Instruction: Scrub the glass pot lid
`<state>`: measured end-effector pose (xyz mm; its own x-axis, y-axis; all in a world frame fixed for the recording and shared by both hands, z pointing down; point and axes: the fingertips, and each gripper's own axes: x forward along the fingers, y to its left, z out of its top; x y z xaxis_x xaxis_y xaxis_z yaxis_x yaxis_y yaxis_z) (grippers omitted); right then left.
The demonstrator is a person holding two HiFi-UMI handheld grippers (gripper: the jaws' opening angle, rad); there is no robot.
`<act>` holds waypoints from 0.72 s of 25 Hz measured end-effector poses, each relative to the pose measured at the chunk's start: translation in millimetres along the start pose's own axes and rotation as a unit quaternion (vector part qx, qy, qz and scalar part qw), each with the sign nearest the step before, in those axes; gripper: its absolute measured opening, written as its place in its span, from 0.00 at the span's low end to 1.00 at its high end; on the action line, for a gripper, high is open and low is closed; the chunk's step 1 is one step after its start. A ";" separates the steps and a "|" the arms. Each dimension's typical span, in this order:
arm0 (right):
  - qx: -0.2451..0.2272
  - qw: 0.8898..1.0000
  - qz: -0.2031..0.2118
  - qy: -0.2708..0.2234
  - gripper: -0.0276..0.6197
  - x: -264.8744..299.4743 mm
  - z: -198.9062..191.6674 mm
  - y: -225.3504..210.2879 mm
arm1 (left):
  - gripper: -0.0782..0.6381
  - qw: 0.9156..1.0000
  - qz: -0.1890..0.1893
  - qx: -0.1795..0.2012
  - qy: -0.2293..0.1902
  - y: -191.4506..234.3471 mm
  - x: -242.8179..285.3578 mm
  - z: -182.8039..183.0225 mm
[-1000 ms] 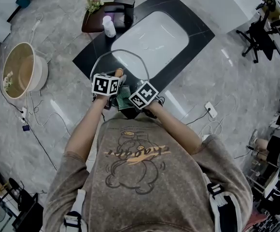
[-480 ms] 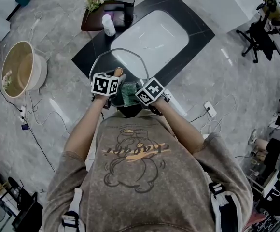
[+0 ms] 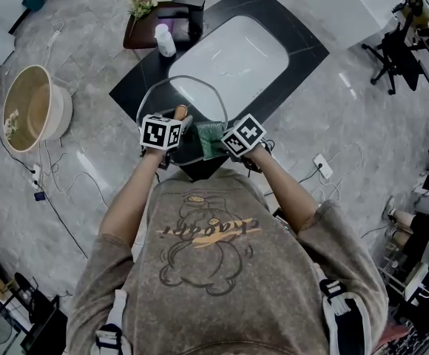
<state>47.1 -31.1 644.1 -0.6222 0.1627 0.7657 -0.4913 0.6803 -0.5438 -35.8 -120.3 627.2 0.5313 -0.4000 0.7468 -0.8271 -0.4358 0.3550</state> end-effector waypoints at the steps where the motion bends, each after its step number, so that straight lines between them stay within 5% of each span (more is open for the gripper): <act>1: 0.002 1.000 -0.004 0.000 0.18 -3.0 -0.7 -4.0 | 0.38 1.000 0.000 0.003 -0.003 -0.6 -0.9 2.1; 18: 0.039 0.998 -0.057 -0.001 0.18 -34.9 18.4 -71.9 | 0.38 1.000 0.003 -0.001 -0.006 2.7 2.0 -2.7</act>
<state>92.9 -98.9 650.2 -0.5613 0.0854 0.8232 -0.6052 0.6361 -0.4787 -37.4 -120.1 631.2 0.5283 -0.4115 0.7426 -0.8306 -0.4319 0.3516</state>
